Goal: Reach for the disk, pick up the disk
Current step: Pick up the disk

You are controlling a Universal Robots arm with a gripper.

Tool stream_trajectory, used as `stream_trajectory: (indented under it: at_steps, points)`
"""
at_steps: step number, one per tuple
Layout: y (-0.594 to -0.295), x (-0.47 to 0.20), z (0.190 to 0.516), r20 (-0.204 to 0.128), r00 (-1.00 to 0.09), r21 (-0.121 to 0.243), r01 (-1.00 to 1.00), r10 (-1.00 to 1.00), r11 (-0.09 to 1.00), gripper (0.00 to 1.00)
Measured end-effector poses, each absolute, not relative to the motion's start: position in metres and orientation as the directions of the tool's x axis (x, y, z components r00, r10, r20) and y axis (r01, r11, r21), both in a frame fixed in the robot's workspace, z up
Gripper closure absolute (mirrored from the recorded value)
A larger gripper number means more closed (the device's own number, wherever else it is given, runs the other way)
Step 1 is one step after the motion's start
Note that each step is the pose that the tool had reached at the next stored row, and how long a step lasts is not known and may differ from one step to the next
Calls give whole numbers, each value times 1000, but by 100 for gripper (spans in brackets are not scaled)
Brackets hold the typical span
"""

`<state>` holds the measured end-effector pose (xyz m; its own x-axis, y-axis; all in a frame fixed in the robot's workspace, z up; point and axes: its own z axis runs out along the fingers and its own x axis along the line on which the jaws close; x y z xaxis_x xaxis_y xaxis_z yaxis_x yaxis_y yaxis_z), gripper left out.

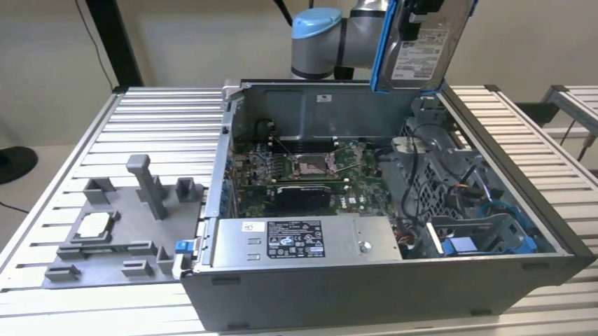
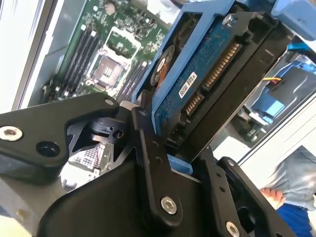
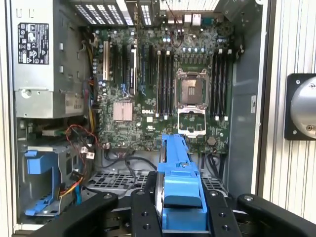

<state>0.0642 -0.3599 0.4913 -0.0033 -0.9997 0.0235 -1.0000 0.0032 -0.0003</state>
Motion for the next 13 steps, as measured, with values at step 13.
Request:
stream_trajectory:
  at_steps: [13]
  points:
    - [-360, 84, 491, 24, -3, 0, -1000, -1000, 3, 100]
